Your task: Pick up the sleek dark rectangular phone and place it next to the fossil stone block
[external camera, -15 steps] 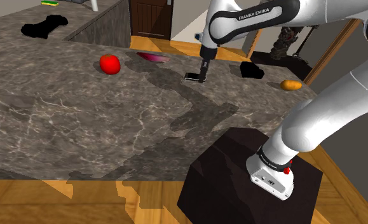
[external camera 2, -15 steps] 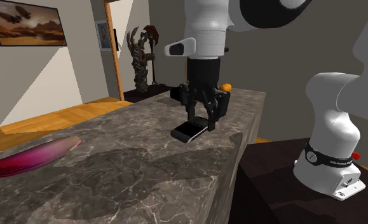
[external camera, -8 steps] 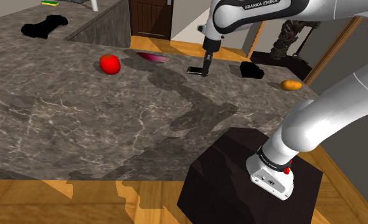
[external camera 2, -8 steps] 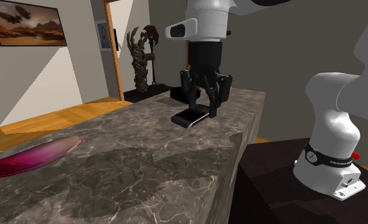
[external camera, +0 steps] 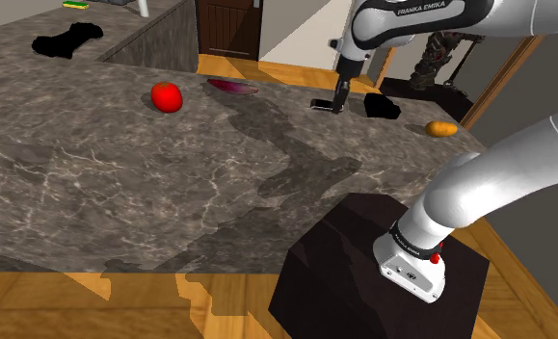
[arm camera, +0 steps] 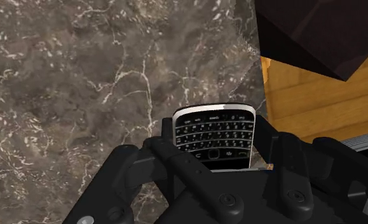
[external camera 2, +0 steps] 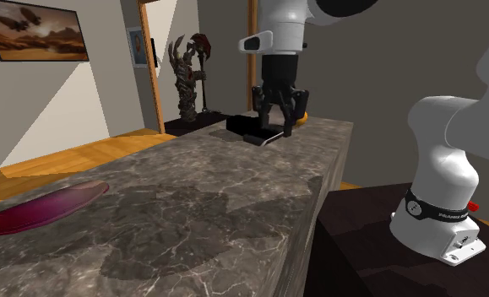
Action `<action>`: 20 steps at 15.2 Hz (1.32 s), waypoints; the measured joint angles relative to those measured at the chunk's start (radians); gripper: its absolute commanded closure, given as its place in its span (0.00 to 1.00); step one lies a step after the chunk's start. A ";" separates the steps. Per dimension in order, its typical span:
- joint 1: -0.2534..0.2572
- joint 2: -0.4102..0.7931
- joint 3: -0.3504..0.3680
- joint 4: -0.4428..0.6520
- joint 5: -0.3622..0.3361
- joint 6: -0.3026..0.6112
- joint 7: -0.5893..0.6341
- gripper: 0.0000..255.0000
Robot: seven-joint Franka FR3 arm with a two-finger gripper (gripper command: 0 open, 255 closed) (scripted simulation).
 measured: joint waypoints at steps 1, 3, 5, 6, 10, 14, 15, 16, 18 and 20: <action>-0.011 -0.007 -0.016 -0.003 -0.008 -0.004 -0.022 1.00; -0.035 -0.034 -0.049 -0.028 -0.028 -0.005 -0.067 1.00; -0.056 -0.042 -0.083 -0.025 -0.045 -0.012 -0.113 1.00; -0.068 -0.051 -0.099 -0.028 -0.054 -0.018 -0.135 1.00; -0.114 -0.060 -0.175 -0.028 -0.091 -0.020 -0.234 1.00; -0.154 -0.058 -0.248 -0.013 -0.123 -0.026 -0.331 1.00; -0.161 -0.044 -0.271 0.000 -0.127 -0.022 -0.360 1.00; -0.169 -0.036 -0.290 0.013 -0.132 -0.026 -0.386 1.00; -0.183 -0.019 -0.328 0.040 -0.139 -0.031 -0.437 1.00; -0.193 0.009 -0.368 0.068 -0.140 -0.027 -0.489 1.00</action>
